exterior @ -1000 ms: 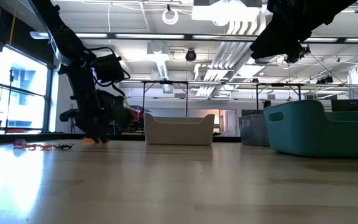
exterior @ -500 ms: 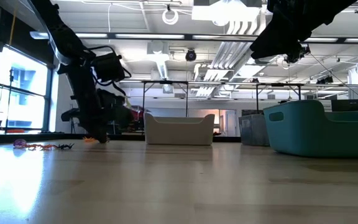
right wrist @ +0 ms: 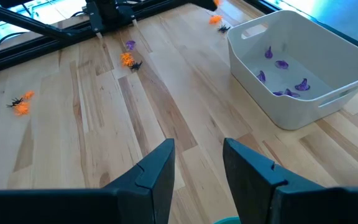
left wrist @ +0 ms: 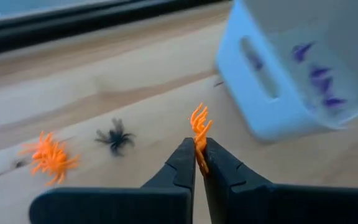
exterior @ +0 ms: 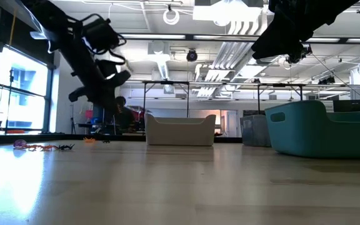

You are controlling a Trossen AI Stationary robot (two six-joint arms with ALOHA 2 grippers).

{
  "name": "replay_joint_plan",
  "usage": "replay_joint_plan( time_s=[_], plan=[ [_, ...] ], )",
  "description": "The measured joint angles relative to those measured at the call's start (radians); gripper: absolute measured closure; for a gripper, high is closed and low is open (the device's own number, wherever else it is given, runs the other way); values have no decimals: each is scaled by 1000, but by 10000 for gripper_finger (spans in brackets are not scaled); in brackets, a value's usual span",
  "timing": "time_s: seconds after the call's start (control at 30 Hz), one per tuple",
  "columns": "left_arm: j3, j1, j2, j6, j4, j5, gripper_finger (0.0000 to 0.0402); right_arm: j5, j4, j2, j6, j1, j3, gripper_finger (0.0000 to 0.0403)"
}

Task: Sort Halloween decoration
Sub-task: Put the orange spider toy into the green bin

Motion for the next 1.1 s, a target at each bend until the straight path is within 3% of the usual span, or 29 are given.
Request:
replay_joint_plan(
  time_s=[0.63, 1.1],
  plan=[
    [1, -217, -26, 185, 336, 1, 398, 0, 0, 0, 0, 0, 0, 269],
    [6, -370, 159, 184, 624, 89, 398, 0, 0, 0, 0, 0, 0, 269]
  ],
)
